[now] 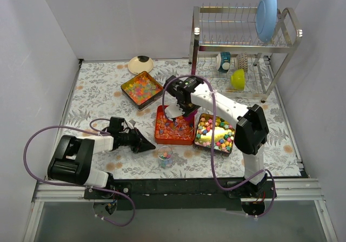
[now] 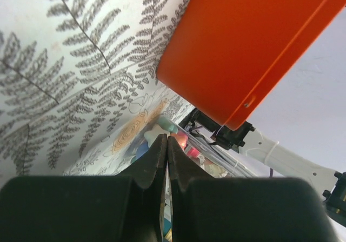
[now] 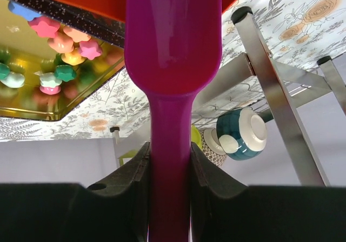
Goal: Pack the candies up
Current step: Scoop the fake candies from the storage box.
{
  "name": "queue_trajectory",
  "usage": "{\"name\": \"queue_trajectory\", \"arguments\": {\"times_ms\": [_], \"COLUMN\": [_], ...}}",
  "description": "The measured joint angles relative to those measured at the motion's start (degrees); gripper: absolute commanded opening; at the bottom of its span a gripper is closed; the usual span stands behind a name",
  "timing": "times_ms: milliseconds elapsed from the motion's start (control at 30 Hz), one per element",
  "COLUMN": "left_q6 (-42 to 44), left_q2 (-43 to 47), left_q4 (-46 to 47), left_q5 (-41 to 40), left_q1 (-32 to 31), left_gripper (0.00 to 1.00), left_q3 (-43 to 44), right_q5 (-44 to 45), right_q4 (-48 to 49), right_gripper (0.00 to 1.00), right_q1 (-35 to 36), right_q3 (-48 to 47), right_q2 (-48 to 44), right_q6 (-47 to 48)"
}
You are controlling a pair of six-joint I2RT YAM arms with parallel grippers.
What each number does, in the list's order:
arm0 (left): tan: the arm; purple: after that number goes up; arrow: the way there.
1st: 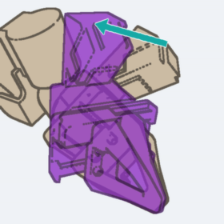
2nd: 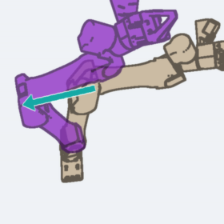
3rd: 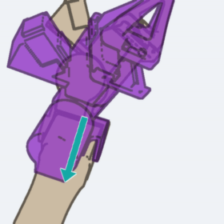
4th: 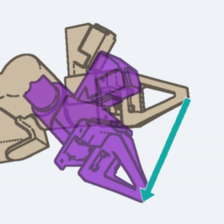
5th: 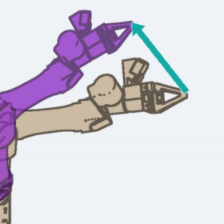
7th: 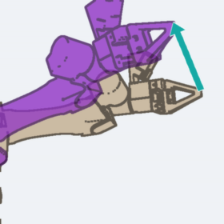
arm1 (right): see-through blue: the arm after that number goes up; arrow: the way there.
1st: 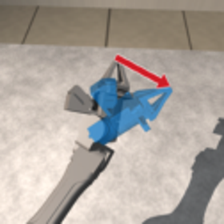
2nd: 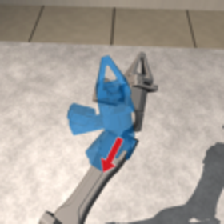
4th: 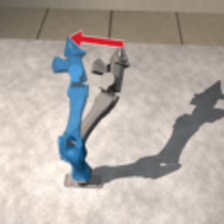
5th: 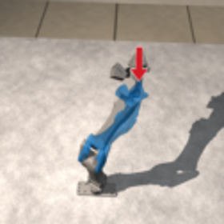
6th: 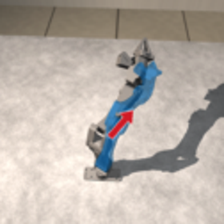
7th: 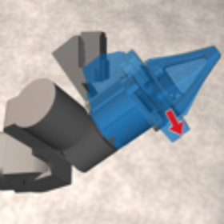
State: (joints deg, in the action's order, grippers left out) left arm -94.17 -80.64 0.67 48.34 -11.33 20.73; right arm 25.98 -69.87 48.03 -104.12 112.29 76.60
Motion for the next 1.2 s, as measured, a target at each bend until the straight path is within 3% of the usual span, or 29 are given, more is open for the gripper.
{"name": "queue_trajectory", "arguments": {"times_ms": [800, 1200], "left_q6": [4.44, 4.15], "left_q2": [-6.34, -6.73], "left_q4": [1.49, 2.32], "left_q5": [-2.21, -3.45], "left_q1": [-0.79, -0.79], "left_gripper": [0.00, 0.00], "left_q3": [5.99, 5.77], "right_q5": [0.55, -5.16], "right_q4": [0.52, 4.09], "right_gripper": [0.01, 0.01], "right_q1": [1.66, 2.21], "right_q3": [0.72, 9.49], "right_q2": [1.36, -3.89], "right_q6": [-7.43, -6.03]}}
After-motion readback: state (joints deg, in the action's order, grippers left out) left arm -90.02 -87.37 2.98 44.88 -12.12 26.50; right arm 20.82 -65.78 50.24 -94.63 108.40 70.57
